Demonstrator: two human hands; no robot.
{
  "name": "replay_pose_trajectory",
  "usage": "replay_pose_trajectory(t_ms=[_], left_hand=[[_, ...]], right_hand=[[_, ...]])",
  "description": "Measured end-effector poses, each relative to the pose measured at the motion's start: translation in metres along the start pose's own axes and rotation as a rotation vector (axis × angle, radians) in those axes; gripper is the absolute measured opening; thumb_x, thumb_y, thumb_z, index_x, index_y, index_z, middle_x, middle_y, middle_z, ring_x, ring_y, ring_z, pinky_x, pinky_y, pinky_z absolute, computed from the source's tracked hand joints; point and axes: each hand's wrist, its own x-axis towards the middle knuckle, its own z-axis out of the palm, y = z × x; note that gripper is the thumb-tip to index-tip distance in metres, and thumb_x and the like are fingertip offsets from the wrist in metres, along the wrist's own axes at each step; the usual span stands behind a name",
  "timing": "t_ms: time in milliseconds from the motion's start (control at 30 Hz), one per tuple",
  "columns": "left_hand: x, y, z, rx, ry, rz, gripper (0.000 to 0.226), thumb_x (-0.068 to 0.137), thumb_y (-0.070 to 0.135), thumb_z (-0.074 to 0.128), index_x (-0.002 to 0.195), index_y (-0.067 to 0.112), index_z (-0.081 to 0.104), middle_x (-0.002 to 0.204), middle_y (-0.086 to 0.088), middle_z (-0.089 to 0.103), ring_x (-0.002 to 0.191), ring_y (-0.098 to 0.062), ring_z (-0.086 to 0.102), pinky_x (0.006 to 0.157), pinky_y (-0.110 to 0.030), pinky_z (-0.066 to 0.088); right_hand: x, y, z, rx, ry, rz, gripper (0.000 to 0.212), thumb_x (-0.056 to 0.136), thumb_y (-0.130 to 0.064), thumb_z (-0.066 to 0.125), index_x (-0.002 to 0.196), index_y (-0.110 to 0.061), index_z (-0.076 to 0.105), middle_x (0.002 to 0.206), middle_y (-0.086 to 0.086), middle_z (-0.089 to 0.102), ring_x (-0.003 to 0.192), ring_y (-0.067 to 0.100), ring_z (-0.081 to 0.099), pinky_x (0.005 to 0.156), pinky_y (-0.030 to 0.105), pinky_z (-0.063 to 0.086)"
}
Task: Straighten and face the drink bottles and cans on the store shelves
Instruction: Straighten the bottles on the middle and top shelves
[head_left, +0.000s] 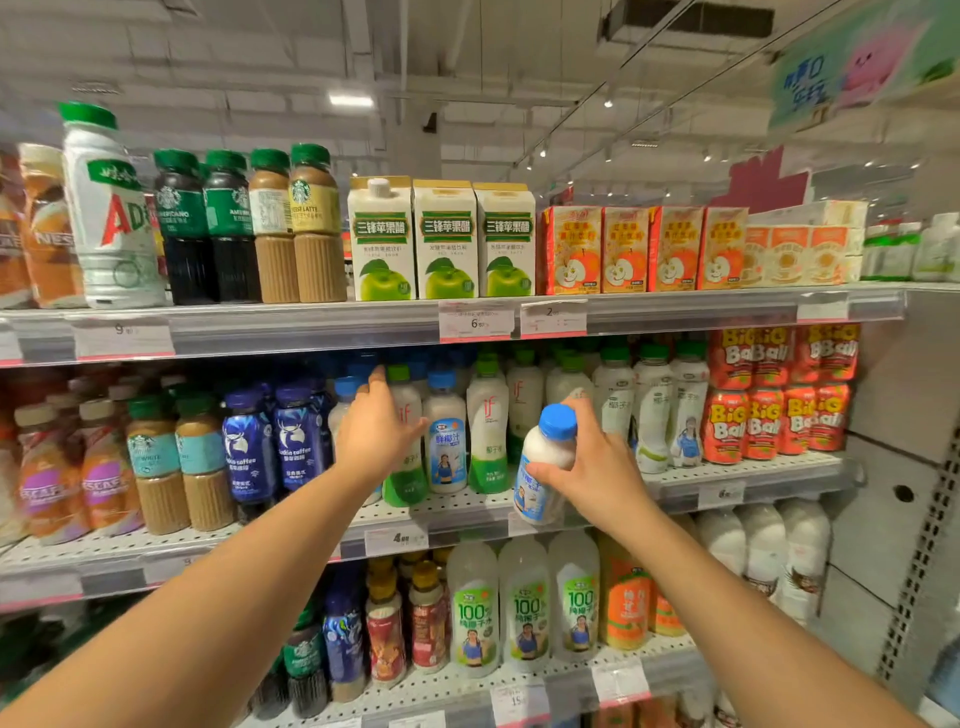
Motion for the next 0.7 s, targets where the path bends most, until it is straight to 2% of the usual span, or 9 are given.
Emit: replay_pose_trajectory(t_ms=[67, 133, 200, 333, 400, 500, 633, 700], left_hand=[[-0.001, -0.002, 0.000, 0.036, -0.002, -0.014, 0.082, 0.082, 0.046, 0.079, 0.145, 0.010, 0.040, 0.144, -0.015, 0.044, 0.118, -0.037, 0.058, 0.092, -0.047, 0.051], [-0.004, -0.006, -0.003, 0.027, 0.010, 0.022, 0.066, 0.079, 0.050, 0.080, 0.124, 0.012, 0.051, 0.137, -0.010, 0.044, 0.106, -0.036, 0.060, 0.086, -0.048, 0.056], [-0.012, -0.012, -0.006, -0.003, 0.038, 0.109, 0.057, 0.078, 0.050, 0.080, 0.114, 0.016, 0.052, 0.126, -0.005, 0.048, 0.099, -0.030, 0.060, 0.079, -0.045, 0.056], [-0.041, -0.028, -0.018, -0.115, 0.083, 0.215, 0.058, 0.082, 0.046, 0.077, 0.129, 0.032, 0.048, 0.116, 0.003, 0.061, 0.097, -0.023, 0.061, 0.078, -0.043, 0.055], [-0.055, -0.038, -0.028, -0.220, 0.083, 0.227, 0.058, 0.081, 0.046, 0.077, 0.130, 0.040, 0.047, 0.108, 0.009, 0.065, 0.095, -0.021, 0.061, 0.077, -0.044, 0.055], [-0.074, -0.053, -0.048, -0.287, 0.095, 0.257, 0.051, 0.081, 0.044, 0.078, 0.125, 0.037, 0.052, 0.103, 0.015, 0.064, 0.097, -0.019, 0.056, 0.078, -0.039, 0.047], [-0.094, -0.076, -0.064, -0.423, -0.026, 0.222, 0.052, 0.081, 0.044, 0.081, 0.125, 0.037, 0.054, 0.112, 0.020, 0.068, 0.101, 0.000, 0.065, 0.083, -0.028, 0.053], [-0.101, -0.092, -0.064, -0.452, -0.097, 0.190, 0.054, 0.082, 0.040, 0.082, 0.128, 0.039, 0.054, 0.117, 0.022, 0.069, 0.104, 0.003, 0.065, 0.086, -0.028, 0.055]], right_hand=[[-0.005, 0.000, 0.000, 0.010, -0.006, -0.014, 0.075, 0.083, -0.044, 0.078, 0.138, -0.038, 0.028, 0.120, -0.002, 0.061, 0.096, 0.023, 0.058, 0.084, 0.040, 0.051], [-0.008, -0.002, 0.001, 0.017, -0.013, -0.031, 0.072, 0.083, -0.044, 0.079, 0.137, -0.039, 0.030, 0.121, -0.002, 0.064, 0.093, 0.020, 0.056, 0.081, 0.037, 0.048], [-0.008, -0.005, 0.004, 0.038, -0.030, -0.051, 0.070, 0.082, -0.045, 0.079, 0.134, -0.040, 0.032, 0.121, -0.004, 0.065, 0.093, 0.019, 0.058, 0.077, 0.034, 0.044], [-0.004, -0.023, 0.014, 0.115, -0.083, -0.098, 0.068, 0.081, -0.044, 0.080, 0.130, -0.042, 0.033, 0.119, -0.007, 0.064, 0.096, 0.018, 0.062, 0.074, 0.032, 0.045], [0.001, -0.036, 0.024, 0.123, -0.110, -0.122, 0.068, 0.081, -0.045, 0.080, 0.129, -0.044, 0.033, 0.117, -0.008, 0.064, 0.095, 0.018, 0.062, 0.074, 0.033, 0.046], [0.011, -0.058, 0.043, 0.143, -0.163, -0.164, 0.070, 0.080, -0.048, 0.079, 0.132, -0.044, 0.031, 0.120, -0.007, 0.063, 0.098, 0.020, 0.062, 0.081, 0.037, 0.049], [0.031, -0.088, 0.067, 0.165, -0.212, -0.198, 0.069, 0.080, -0.045, 0.079, 0.131, -0.040, 0.033, 0.121, -0.005, 0.062, 0.103, 0.021, 0.061, 0.086, 0.037, 0.048], [0.044, -0.101, 0.074, 0.160, -0.252, -0.208, 0.069, 0.078, -0.044, 0.081, 0.129, -0.041, 0.035, 0.120, -0.003, 0.062, 0.105, 0.023, 0.061, 0.090, 0.040, 0.051]])
